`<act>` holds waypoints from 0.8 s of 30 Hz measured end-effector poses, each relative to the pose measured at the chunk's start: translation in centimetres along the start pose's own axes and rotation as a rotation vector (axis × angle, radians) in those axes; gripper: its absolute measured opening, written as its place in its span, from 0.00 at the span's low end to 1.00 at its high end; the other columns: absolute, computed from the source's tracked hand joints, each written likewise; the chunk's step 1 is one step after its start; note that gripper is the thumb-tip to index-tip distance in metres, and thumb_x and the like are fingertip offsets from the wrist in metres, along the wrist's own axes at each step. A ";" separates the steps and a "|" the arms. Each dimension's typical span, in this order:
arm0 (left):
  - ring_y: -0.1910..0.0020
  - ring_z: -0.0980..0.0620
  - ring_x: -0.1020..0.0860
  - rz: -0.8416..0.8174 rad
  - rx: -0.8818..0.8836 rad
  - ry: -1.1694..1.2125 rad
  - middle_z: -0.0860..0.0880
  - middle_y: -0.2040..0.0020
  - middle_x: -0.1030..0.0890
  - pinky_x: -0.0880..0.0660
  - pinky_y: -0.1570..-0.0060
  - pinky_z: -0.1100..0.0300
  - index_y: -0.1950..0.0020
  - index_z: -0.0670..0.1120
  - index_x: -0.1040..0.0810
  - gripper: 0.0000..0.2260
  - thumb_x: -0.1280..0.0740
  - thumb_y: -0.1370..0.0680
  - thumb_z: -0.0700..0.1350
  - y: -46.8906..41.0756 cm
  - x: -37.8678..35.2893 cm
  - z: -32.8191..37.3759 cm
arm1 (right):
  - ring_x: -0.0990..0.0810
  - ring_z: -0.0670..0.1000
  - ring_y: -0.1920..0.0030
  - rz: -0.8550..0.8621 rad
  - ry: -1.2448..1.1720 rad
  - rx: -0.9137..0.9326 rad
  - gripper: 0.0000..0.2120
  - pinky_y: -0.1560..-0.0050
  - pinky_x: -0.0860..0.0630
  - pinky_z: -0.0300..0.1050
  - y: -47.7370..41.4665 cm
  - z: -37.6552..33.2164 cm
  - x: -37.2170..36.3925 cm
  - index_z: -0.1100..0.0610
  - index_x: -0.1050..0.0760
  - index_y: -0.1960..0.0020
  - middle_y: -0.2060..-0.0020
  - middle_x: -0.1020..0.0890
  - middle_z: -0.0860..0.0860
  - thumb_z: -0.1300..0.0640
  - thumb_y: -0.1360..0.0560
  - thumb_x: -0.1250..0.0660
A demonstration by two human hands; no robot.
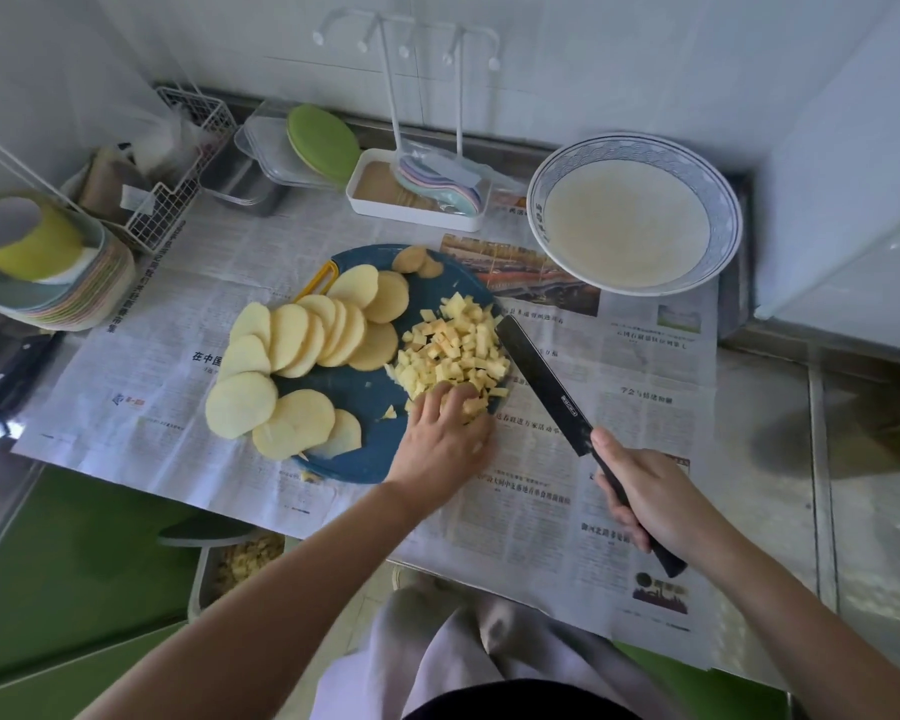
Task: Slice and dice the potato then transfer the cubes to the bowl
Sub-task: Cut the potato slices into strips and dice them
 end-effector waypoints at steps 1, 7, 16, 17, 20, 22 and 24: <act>0.40 0.42 0.33 0.005 -0.027 -0.009 0.45 0.42 0.28 0.26 0.45 0.41 0.54 0.49 0.19 0.07 0.27 0.30 0.50 -0.2 0.1 -0.2 | 0.34 0.53 0.79 0.000 -0.007 0.010 0.30 0.74 0.31 0.44 0.0 0.1 0.0 0.58 0.35 0.71 0.79 0.33 0.55 0.35 0.23 0.49; 0.39 0.42 0.34 0.085 -0.053 0.024 0.48 0.43 0.30 0.29 0.45 0.41 0.58 0.49 0.19 0.08 0.22 0.33 0.46 -0.8 1.5 -2.2 | 0.34 0.52 0.80 -0.004 -0.028 0.043 0.30 0.73 0.30 0.44 0.3 0.2 0.0 0.60 0.34 0.69 0.79 0.32 0.54 0.36 0.23 0.48; 0.42 0.45 0.32 0.109 -0.048 0.139 0.45 0.45 0.24 0.33 0.46 0.47 0.56 0.49 0.19 0.09 0.26 0.32 0.51 -0.2 3.8 -3.1 | 0.35 0.50 0.80 -0.020 0.003 0.085 0.29 0.74 0.31 0.42 0.3 -0.4 -0.2 0.60 0.34 0.67 0.79 0.32 0.53 0.37 0.22 0.48; 0.40 0.45 0.33 0.053 -0.113 0.116 0.46 0.44 0.24 0.32 0.46 0.47 0.56 0.51 0.18 0.10 0.25 0.34 0.52 0.2 3.5 -2.4 | 0.35 0.50 0.81 -0.024 0.004 0.094 0.29 0.74 0.31 0.43 0.4 -0.4 -0.3 0.60 0.34 0.68 0.79 0.33 0.53 0.37 0.22 0.48; 0.39 0.46 0.35 -0.113 -0.209 0.017 0.48 0.43 0.24 0.27 0.45 0.43 0.59 0.55 0.17 0.10 0.21 0.37 0.53 0.9 2.2 -1.2 | 0.35 0.49 0.81 -0.024 0.029 0.099 0.29 0.75 0.31 0.42 0.6 -0.2 -0.6 0.59 0.34 0.69 0.80 0.32 0.52 0.36 0.22 0.49; 0.39 0.46 0.35 -0.132 -0.193 0.025 0.49 0.44 0.23 0.26 0.46 0.43 0.61 0.56 0.17 0.09 0.20 0.37 0.51 0.9 2.3 -1.4 | 0.34 0.49 0.81 -0.026 0.043 0.102 0.29 0.74 0.29 0.42 0.8 -0.1 -0.6 0.58 0.34 0.70 0.80 0.31 0.52 0.36 0.22 0.49; 0.39 0.46 0.35 -0.121 -0.192 0.031 0.49 0.45 0.22 0.26 0.46 0.45 0.62 0.55 0.18 0.09 0.20 0.37 0.51 0.9 2.5 -1.4 | 0.34 0.50 0.80 -0.031 0.054 0.106 0.29 0.73 0.29 0.42 0.8 0.0 -0.7 0.59 0.34 0.69 0.79 0.31 0.53 0.36 0.22 0.49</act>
Point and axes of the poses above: each hand's wrist, its own y-axis away from the middle knuckle, its own x-axis out of the back of the hand, z = x × y, the point moved 6 cm from there along -y, towards the middle knuckle
